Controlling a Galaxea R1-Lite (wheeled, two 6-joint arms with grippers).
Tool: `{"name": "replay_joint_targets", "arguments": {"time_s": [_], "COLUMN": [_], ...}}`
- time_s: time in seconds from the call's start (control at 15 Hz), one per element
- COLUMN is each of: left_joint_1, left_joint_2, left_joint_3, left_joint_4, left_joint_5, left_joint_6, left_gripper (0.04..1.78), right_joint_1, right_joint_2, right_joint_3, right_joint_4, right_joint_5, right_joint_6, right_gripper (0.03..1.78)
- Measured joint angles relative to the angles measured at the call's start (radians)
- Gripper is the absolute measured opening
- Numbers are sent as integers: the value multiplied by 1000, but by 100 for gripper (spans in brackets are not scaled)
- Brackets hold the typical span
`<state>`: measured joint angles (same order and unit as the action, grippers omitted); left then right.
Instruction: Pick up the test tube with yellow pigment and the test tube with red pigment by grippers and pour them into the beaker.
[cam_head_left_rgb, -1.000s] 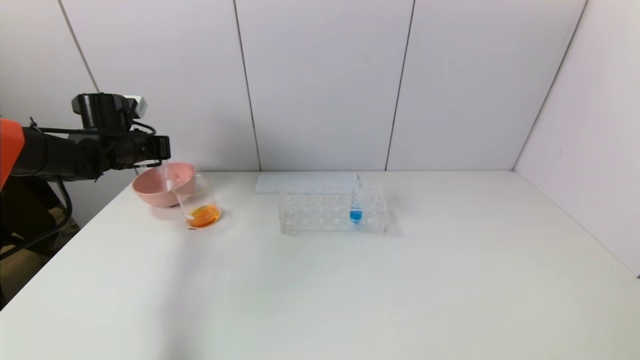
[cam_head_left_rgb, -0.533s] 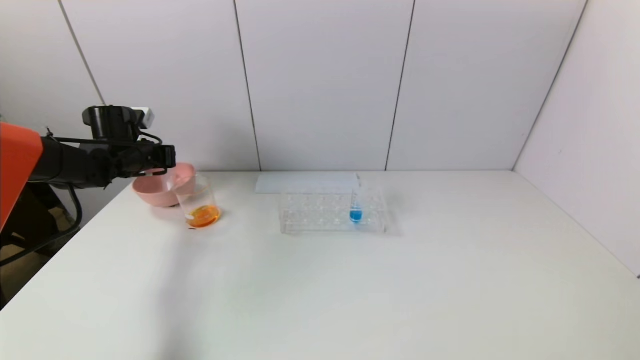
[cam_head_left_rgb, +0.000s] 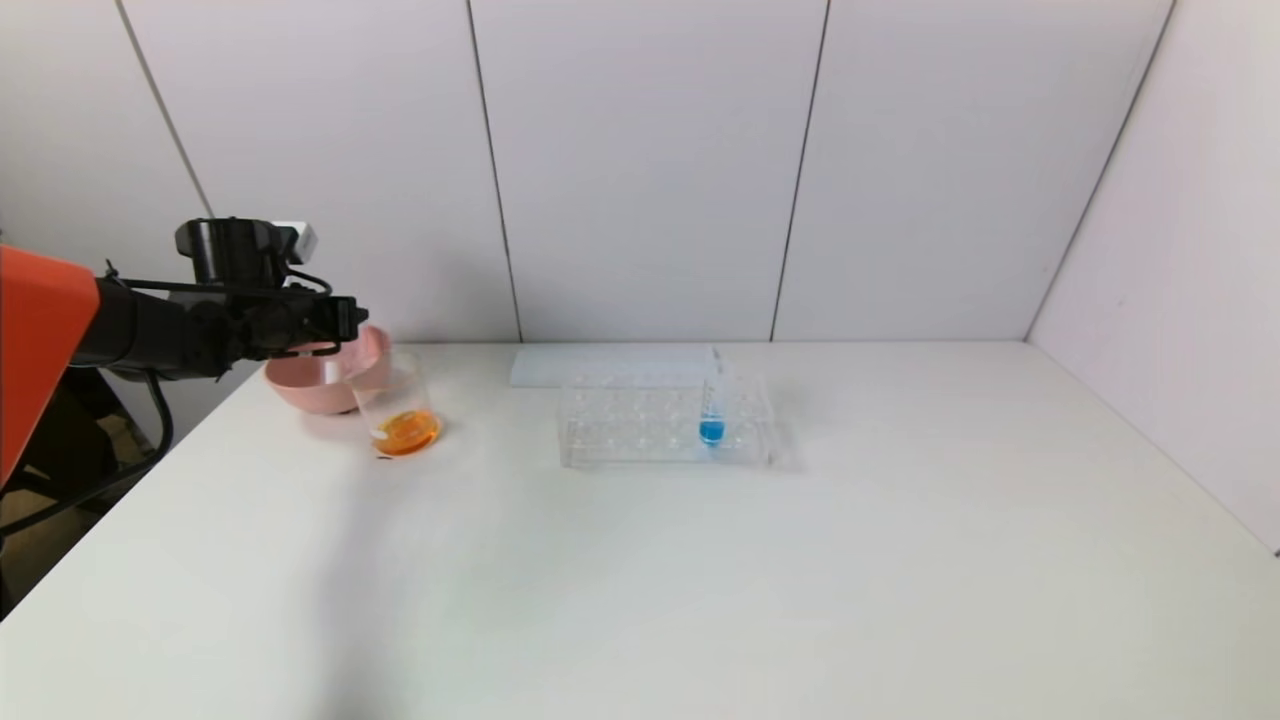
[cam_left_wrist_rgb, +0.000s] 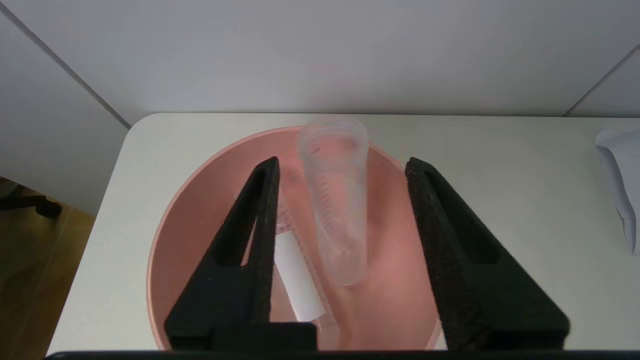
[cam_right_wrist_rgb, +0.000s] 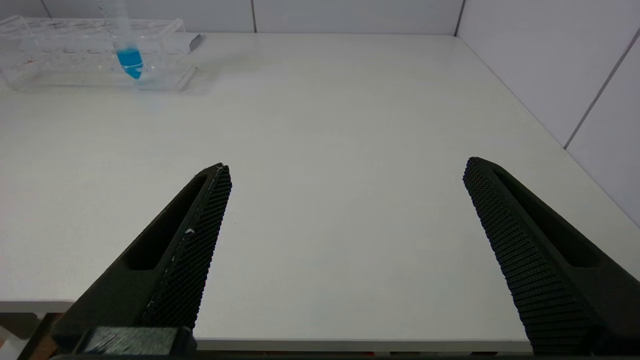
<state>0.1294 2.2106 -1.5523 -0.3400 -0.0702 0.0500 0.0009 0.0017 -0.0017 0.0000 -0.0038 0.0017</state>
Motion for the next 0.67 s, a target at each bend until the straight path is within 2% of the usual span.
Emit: {"name": "replay_joint_targets", "arguments": {"time_s": [0.13,0.33,0.47,0.67], "left_joint_1": [1,1,5,5], "left_joint_2": [0,-2,-7,-39], "left_joint_3": [0,1,4,23], "left_joint_4": [0,-1,-1,-3], "left_joint_5": [0,0,0,1], "left_joint_6": [1,1,5,7], "left_gripper": [129,164,175,177], "right_joint_1": [0,0,0,0], "right_joint_2": [0,0,0,0], "right_joint_3": [0,0,0,0], "right_joint_4": [-1,0,0,0], "right_joint_5": [0,0,0,0], "right_joint_6": [0,0,0,0], "right_gripper": [170,170,170,170]}}
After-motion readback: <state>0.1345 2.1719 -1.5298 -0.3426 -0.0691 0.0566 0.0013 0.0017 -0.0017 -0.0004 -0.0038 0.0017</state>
